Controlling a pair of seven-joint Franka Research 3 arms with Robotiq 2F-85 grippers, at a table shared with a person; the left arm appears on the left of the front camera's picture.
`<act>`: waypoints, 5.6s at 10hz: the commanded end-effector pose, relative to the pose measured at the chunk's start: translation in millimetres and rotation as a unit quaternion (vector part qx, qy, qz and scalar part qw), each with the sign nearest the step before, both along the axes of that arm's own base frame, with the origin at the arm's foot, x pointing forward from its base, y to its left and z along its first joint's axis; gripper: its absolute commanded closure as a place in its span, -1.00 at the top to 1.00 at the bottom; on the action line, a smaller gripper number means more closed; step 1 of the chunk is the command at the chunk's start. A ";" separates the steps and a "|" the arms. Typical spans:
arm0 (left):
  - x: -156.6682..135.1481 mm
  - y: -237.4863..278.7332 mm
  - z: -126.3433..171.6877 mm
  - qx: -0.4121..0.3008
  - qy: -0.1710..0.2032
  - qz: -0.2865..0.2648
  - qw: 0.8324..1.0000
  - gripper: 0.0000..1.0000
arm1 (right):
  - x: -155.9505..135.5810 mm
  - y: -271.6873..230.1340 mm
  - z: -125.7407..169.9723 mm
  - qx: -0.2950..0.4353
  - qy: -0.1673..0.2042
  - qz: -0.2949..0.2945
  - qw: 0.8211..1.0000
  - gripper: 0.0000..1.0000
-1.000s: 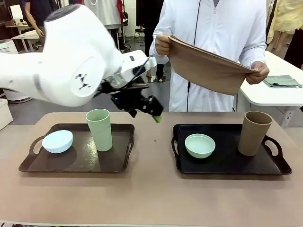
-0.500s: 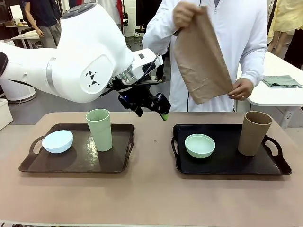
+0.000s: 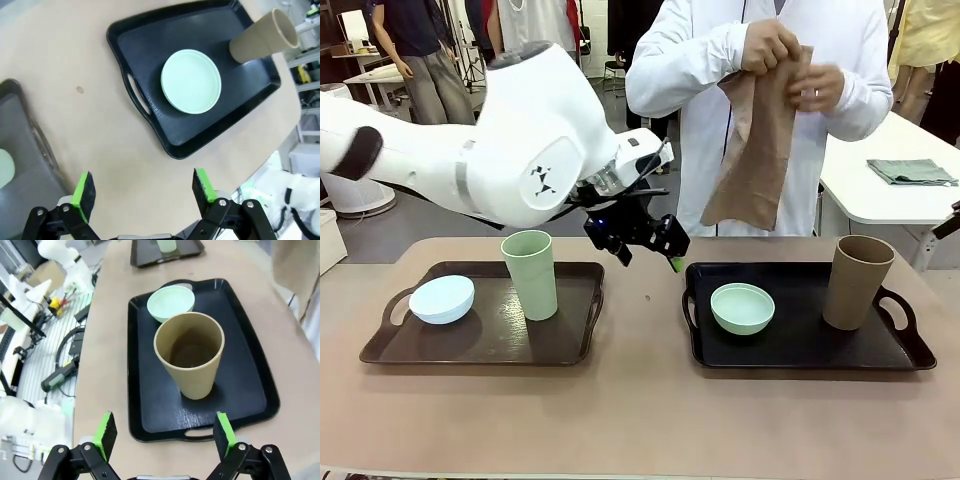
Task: Set up a tray with a mat and arrange the tableware.
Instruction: Pick up the Picnic Bowl and Reusable plastic cup from the Handle tray in front of the human's position and hold them in the air.
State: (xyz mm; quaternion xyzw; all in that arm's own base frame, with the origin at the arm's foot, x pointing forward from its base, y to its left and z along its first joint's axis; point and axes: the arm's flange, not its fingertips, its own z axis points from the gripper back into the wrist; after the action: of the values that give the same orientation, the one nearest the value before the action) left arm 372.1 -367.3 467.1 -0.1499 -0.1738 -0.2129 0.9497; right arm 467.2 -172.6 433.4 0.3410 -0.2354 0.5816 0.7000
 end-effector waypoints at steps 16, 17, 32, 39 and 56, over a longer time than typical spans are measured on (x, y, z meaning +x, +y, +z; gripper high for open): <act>46.7 -120.4 -62.0 0.066 0.033 0.073 0.995 1.00 | 63.5 57.9 -81.4 -0.017 -0.027 -0.024 0.999 1.00; 50.3 -125.7 -65.2 0.069 0.037 0.077 0.994 1.00 | 61.4 59.3 -82.6 -0.021 -0.035 0.006 0.999 1.00; 100.6 -148.1 -117.7 0.082 0.058 0.120 0.988 1.00 | 16.2 114.4 -87.8 0.004 -0.030 0.122 0.992 1.00; 101.3 -144.1 -119.0 0.088 0.059 0.123 0.987 1.00 | 30.9 137.6 -98.5 0.020 0.009 0.064 0.998 1.00; 93.1 -155.3 -114.1 0.113 0.056 0.124 0.984 -0.17 | 36.5 150.6 -109.8 0.023 0.027 0.092 0.995 -1.00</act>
State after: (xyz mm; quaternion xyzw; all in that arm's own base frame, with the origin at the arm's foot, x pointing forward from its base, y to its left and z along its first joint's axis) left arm 470.7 -514.7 348.2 -0.0420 -0.0988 -0.1167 0.9874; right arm 501.6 -22.1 330.1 0.3919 -0.2000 0.6257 0.6442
